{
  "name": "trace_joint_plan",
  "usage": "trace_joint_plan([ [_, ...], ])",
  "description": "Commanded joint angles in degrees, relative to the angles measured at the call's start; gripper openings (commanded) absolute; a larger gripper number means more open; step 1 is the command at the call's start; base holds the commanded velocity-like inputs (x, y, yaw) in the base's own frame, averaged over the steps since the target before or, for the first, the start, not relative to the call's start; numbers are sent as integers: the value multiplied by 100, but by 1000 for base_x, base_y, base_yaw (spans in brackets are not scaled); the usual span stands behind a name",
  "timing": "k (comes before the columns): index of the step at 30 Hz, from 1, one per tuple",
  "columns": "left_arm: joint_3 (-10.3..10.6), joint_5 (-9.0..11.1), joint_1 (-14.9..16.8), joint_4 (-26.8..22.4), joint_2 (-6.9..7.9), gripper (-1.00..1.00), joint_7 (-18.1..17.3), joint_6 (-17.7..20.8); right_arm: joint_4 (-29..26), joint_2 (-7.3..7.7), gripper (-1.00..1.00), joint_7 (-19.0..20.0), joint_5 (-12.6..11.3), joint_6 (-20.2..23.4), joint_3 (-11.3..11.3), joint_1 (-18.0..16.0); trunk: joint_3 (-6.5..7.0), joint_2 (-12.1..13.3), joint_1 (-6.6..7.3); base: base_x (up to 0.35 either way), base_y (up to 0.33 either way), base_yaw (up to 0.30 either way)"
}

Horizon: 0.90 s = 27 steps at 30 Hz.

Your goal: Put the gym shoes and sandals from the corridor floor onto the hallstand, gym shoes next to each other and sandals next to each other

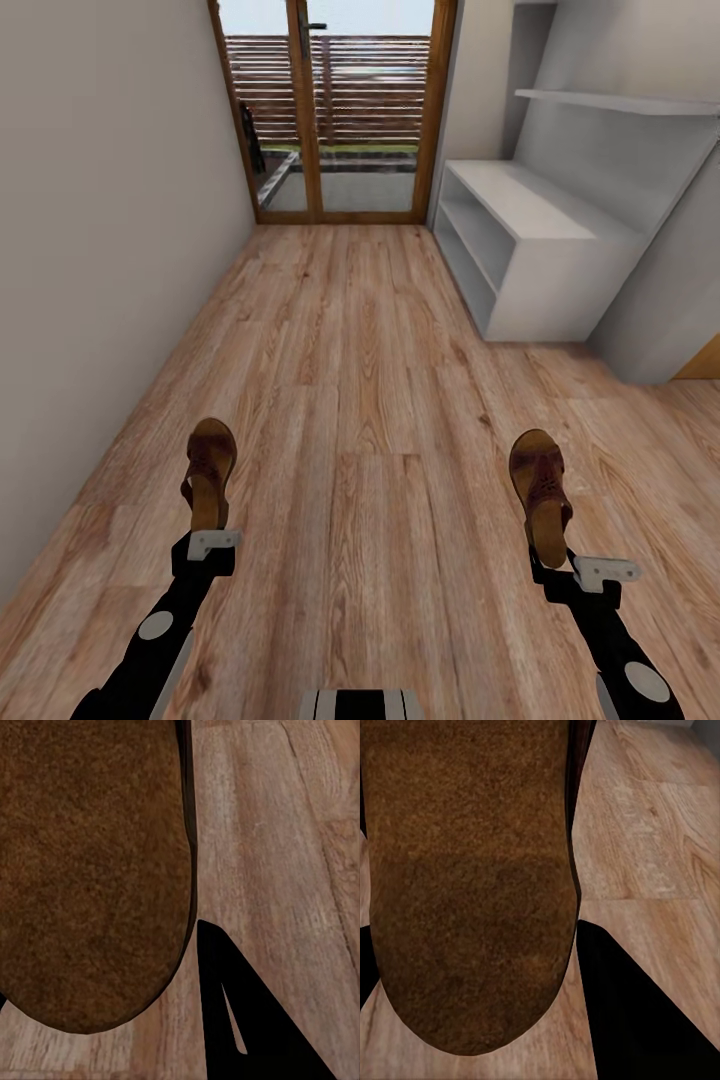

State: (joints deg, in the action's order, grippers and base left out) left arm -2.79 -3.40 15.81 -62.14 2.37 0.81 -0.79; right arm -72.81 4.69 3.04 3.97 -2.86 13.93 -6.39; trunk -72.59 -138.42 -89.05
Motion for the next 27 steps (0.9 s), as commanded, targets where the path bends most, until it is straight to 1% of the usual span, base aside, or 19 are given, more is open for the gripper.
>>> trace_joint_plan([
  [1, -2, -55, 1, 0, 0, -100, -2, -8, 5, -3, -100, 30, 25, -13, 13, -2, 5, -1, 1, 0, 0, 0],
  [27, -2, -55, 1, 0, 0, -100, -2, -9, 12, 0, -100, 30, 25, -22, 13, -2, 238, -1, 1, 0, 0, 0],
])
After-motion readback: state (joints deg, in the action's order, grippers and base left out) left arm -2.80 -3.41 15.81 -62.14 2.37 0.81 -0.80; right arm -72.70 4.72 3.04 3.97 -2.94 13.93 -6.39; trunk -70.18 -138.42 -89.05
